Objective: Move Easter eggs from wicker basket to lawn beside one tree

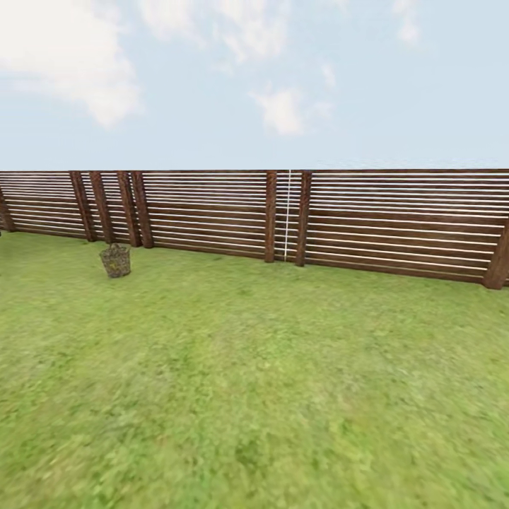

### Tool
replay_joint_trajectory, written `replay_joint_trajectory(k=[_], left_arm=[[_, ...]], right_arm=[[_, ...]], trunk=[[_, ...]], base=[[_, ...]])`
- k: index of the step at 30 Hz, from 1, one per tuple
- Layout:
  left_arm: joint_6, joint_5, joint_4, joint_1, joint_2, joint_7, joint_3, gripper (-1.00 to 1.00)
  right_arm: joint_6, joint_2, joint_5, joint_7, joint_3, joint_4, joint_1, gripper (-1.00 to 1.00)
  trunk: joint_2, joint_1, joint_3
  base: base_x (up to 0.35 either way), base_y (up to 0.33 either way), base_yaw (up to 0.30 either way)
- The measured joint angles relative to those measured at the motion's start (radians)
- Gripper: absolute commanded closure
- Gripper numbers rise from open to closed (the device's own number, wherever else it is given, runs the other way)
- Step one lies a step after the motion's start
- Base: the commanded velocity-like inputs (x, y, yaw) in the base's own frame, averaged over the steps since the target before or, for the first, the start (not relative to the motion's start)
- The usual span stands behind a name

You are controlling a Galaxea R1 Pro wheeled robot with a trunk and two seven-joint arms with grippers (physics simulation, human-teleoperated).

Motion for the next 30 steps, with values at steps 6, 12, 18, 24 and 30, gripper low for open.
replay_joint_trajectory(k=[6,12,18,24,30], left_arm=[[0.0,0.0,0.0,0.0,0.0,0.0,0.0,-1.0],[0.0,0.0,0.0,0.0,0.0,0.0,0.0,-1.0],[0.0,0.0,0.0,0.0,0.0,0.0,0.0,-1.0],[0.0,0.0,0.0,0.0,0.0,0.0,0.0,-1.0],[0.0,0.0,0.0,0.0,0.0,0.0,0.0,-1.0]], right_arm=[[0.0,0.0,0.0,0.0,0.0,0.0,0.0,-1.0],[0.0,0.0,0.0,0.0,0.0,0.0,0.0,-1.0],[0.0,0.0,0.0,0.0,0.0,0.0,0.0,-1.0],[0.0,0.0,0.0,0.0,0.0,0.0,0.0,-1.0],[0.0,0.0,0.0,0.0,0.0,0.0,0.0,-1.0]], trunk=[[0.0,0.0,0.0],[0.0,0.0,0.0],[0.0,0.0,0.0],[0.0,0.0,0.0],[0.0,0.0,0.0]], base=[[0.335,0.0,0.0],[0.335,0.0,0.0],[0.335,0.0,0.0],[0.336,0.0,0.0],[0.336,0.0,0.0]])
